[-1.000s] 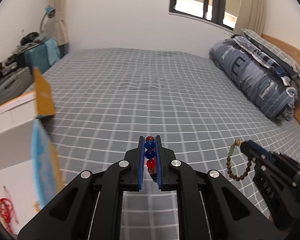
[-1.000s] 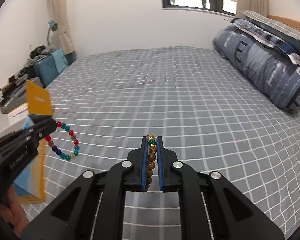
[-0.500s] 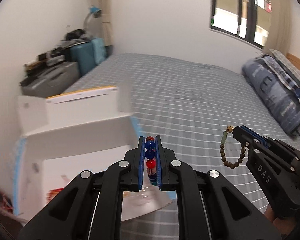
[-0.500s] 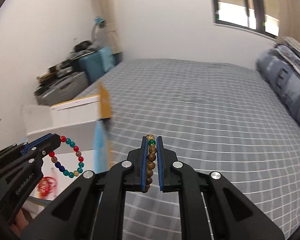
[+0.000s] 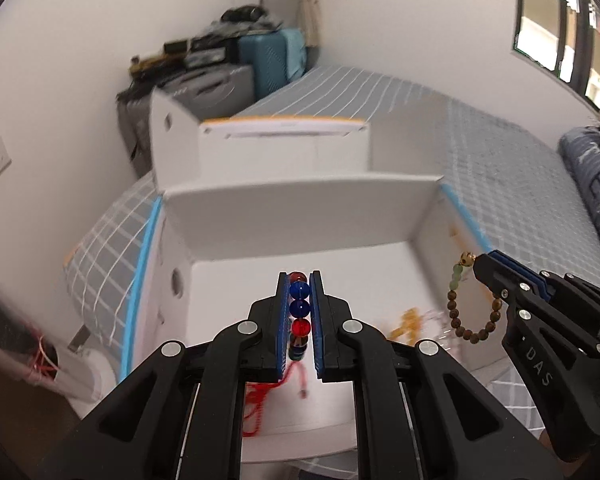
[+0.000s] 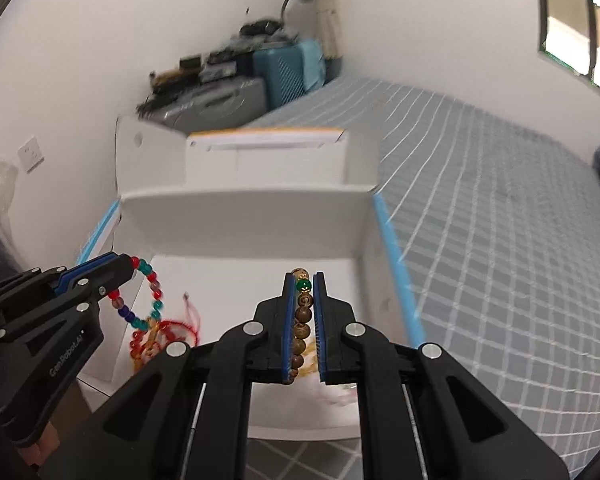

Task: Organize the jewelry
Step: 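Carry the glass and wooden bracelets over the white box with both tools, then open the left tool to drop the glass bracelet while the right tool drops the wooden bracelet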

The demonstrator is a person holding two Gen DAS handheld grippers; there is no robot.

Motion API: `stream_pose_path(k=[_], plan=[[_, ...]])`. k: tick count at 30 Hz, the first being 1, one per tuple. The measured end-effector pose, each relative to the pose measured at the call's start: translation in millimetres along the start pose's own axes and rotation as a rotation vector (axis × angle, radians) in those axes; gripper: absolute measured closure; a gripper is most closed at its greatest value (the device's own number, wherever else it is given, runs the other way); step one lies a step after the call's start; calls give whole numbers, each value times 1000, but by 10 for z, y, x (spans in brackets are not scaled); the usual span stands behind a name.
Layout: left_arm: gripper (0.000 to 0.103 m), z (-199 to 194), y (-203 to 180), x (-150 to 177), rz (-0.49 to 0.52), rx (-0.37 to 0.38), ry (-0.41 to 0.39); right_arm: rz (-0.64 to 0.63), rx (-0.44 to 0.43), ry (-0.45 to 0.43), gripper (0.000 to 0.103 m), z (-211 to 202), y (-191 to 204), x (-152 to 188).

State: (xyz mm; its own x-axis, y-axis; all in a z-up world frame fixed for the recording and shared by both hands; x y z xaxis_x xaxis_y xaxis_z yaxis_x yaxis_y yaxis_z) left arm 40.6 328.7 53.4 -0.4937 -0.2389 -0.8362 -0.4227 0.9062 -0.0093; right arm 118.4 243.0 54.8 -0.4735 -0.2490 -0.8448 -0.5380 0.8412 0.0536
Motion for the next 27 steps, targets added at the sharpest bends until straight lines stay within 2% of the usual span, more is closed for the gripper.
stream_pose_path(k=[9, 23, 25, 27], plan=[[94, 283, 202, 236, -29, -5, 89, -39, 36, 107, 95, 397, 80, 172], [94, 569, 303, 388, -52, -22, 162, -32, 79, 176, 94, 663, -64, 321], [93, 579, 306, 383, -61, -16, 167, -29, 81, 176, 90, 678, -58, 303], [91, 556, 307, 349, -68, -17, 165, -31, 82, 156, 71, 636, -65, 282]])
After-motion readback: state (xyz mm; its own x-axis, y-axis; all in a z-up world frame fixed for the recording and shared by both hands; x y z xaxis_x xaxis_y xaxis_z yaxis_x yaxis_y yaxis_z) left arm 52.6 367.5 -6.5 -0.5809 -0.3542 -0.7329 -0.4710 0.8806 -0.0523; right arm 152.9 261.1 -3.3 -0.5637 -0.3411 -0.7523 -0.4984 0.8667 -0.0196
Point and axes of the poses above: each gripper's, at about its wrist camera, not at the fingertips, and z roughly the way its jaws point, y to its left, x to its underside, the point moved 3 cm from there along z, roughly the way its jaws point, and after that the axes turned 13 degrees about -y, right-handed, at the moved point
